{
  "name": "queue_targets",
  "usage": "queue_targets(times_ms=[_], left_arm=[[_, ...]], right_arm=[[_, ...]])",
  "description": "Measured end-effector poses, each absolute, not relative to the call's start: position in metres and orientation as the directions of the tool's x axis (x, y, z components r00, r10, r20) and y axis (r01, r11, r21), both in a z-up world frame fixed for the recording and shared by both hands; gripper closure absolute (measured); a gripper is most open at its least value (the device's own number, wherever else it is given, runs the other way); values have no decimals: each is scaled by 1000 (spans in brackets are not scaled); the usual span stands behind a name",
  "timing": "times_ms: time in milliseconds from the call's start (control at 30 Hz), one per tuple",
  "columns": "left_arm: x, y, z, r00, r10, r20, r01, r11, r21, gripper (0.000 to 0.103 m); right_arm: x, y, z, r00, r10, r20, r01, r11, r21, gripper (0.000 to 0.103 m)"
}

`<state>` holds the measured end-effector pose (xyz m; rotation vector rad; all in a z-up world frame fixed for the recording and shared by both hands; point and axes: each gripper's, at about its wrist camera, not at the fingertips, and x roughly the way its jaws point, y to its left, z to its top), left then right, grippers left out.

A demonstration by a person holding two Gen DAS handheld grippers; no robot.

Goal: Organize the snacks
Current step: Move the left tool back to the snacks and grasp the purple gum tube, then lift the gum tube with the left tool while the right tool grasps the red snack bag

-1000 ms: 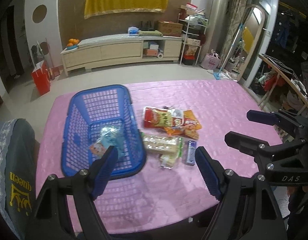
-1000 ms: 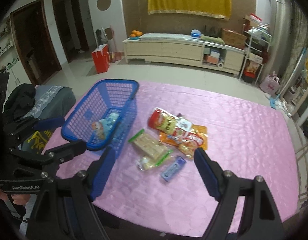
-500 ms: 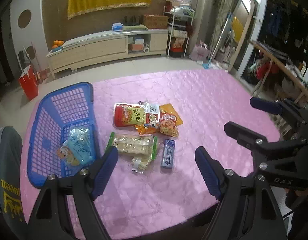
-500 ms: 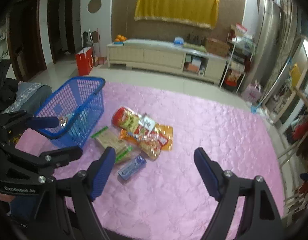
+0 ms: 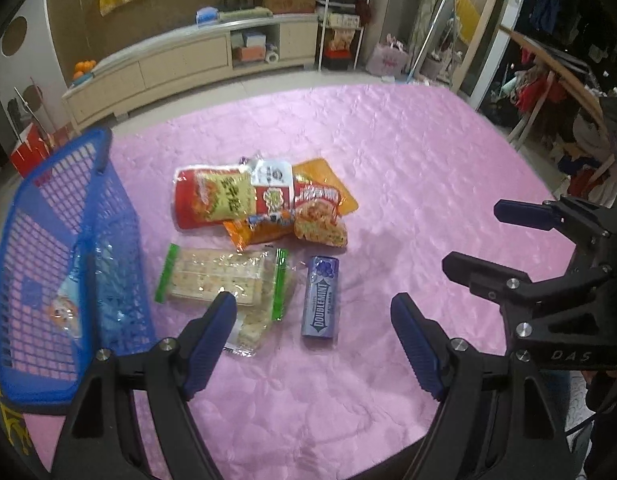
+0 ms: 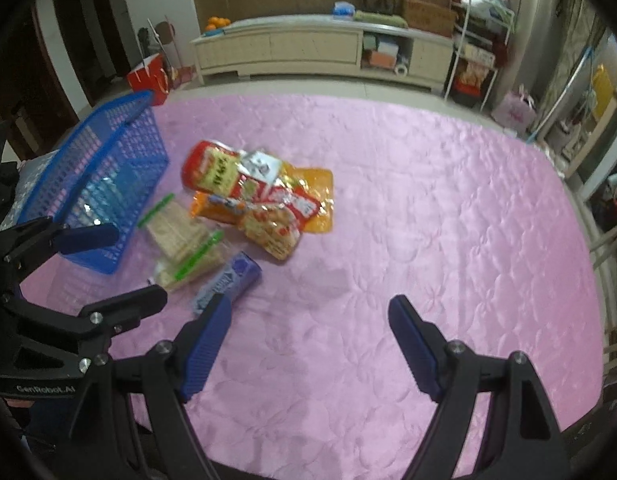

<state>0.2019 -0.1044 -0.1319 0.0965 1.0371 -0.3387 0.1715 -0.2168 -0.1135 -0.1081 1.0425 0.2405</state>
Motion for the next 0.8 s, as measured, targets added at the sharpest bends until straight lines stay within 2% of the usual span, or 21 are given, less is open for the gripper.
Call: queue_targets(times_ms=[267,433,600,733,800], left_arm=[[223,-112,-173,381,-233,-895,325,940,-107,28],[234,-118,-196,329,-248,-911,340,931,-130,44],[241,-131,-214,295,-249,-922,363,922,-132,50],[246,-137,-226,277,-258,-926,359,921,-149,68],[251,-135,-231,265,-254,-930,338,928,-157,74]], right_arm=[[188,-226,-149,434,139,-890,-224,974,43,19],[193,-236,-165,406,137,-904,-206,977,55,19],[194,-244,-171,395,143,-908,-187,980,73,19],[197,-247,-174,387,142,-911,-181,981,76,19],[197,-247,-175,380,144,-914,-178,981,80,19]])
